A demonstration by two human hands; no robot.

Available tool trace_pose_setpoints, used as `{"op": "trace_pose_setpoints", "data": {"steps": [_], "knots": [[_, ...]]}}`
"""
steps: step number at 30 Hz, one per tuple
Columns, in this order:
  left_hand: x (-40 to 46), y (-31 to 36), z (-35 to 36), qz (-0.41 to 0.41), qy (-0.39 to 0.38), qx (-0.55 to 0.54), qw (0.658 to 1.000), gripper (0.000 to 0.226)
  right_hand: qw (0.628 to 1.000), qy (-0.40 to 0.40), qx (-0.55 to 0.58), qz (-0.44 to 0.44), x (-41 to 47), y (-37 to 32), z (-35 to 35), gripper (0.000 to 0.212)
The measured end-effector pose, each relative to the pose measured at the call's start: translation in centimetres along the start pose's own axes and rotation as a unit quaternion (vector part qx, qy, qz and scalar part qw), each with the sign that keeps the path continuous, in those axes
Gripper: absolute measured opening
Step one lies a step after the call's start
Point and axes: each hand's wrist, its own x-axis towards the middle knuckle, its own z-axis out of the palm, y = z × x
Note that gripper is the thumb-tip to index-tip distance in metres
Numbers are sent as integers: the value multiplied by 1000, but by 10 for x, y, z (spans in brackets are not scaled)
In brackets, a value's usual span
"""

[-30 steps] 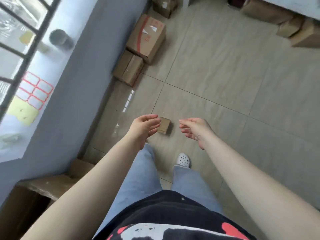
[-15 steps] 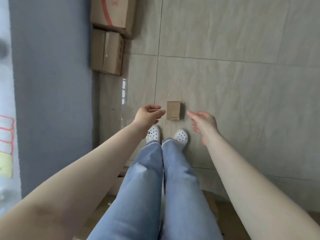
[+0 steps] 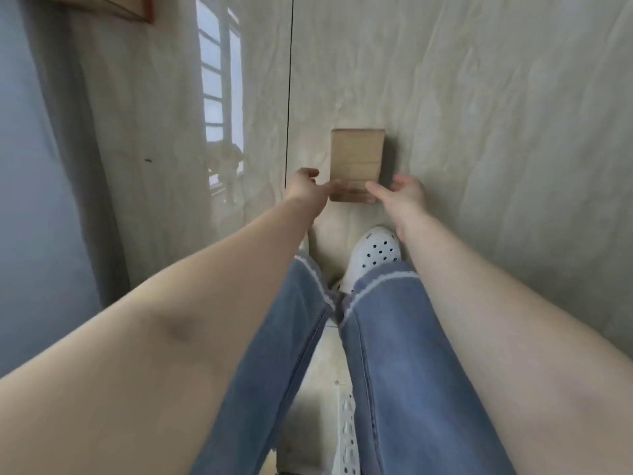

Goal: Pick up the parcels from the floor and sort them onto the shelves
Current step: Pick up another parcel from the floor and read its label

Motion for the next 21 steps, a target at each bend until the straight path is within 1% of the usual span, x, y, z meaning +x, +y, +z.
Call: {"op": "trace_pose_setpoints", "data": {"steps": [2, 3, 5, 7, 9, 11, 13, 14, 16, 18, 19, 21], "knots": [[23, -6, 10, -5, -1, -3, 1000, 66, 1000, -11, -10, -3, 21, 5, 9, 74], [31, -8, 13, -7, -3, -6, 1000, 62, 1000, -18, -19, -8, 31, 7, 13, 69], [38, -9, 18, -3, -4, -6, 1000, 55, 999, -26, -35, -19, 42, 11, 19, 51], [30, -5, 19, 4, 3, -4, 1000, 47, 999, -27, -19, -21, 36, 10, 21, 36], [11, -2, 14, 16, 8, -15, 1000, 41, 999, -23, 25, -6, 11, 2, 17, 31], [-18, 1, 1, 29, -9, -52, 998, 47, 997, -26, 70, 5, -26, -8, 9, 28], [-53, 6, -19, 37, -32, -85, 995, 54, 994, -40, 102, 12, -68, -21, -2, 17], [-74, 9, -31, 39, -44, -92, 994, 53, 993, -48, 111, 11, -92, -28, -10, 13], [-121, 21, -58, 41, -57, -106, 992, 49, 990, -61, 124, -6, -143, -48, -26, 13], [-170, 38, -86, 44, -56, -134, 988, 49, 988, -67, 134, -27, -197, -71, -42, 15], [-195, 49, -101, 46, -54, -149, 986, 53, 988, -67, 136, -38, -225, -86, -49, 24], [-249, 75, -130, 56, -63, -171, 982, 65, 984, -62, 156, -53, -280, -116, -65, 57]]}}
